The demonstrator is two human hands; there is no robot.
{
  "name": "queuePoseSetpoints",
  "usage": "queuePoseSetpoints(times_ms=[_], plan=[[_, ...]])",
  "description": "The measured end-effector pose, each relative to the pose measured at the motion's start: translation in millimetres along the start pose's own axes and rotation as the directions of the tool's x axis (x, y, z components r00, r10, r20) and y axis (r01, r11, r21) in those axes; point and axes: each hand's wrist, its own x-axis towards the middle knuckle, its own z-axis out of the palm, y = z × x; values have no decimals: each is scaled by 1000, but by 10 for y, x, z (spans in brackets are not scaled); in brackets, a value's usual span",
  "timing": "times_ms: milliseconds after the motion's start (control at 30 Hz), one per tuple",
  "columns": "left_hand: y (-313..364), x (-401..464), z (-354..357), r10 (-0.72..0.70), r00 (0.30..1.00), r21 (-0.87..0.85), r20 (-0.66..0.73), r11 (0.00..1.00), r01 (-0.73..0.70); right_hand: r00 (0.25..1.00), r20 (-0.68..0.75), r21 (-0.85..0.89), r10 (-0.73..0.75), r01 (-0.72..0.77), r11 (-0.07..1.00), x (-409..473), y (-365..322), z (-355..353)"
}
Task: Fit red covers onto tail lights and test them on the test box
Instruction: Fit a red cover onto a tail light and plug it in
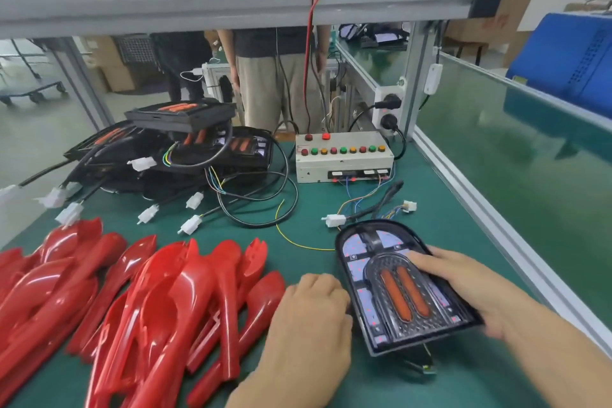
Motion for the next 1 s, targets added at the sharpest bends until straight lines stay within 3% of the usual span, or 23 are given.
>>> queuePoseSetpoints(times_ms=[133, 267, 400, 500, 700, 900, 1000], plan=[[34, 49, 131, -131, 991, -5, 15, 991, 131, 987, -135, 31, -82, 87, 996, 281, -125, 26], [21, 51, 103, -167, 985, 60, 49, 985, 164, 979, -182, 94, -92, 111, 989, 471, -185, 60], [-183, 159, -110, -205, 976, 155, -72, 964, 214, 995, -84, 65, -49, 54, 996, 512, -183, 117], [-449, 292, -297, -311, 937, 234, -158, 910, 342, 998, -48, -2, -39, 39, 999, 522, -211, 180], [-776, 512, -325, -522, 853, 381, -12, 786, 487, 996, -43, -132, -82, 75, 988, 534, -254, 298], [-837, 554, -216, -528, 848, 250, -54, 815, 523, 990, 62, -240, -126, 137, 961, 507, -242, 173], [-914, 533, -280, -514, 848, 11, -127, 854, 520, 986, 103, -248, -129, 151, 957, 486, -227, 154]])
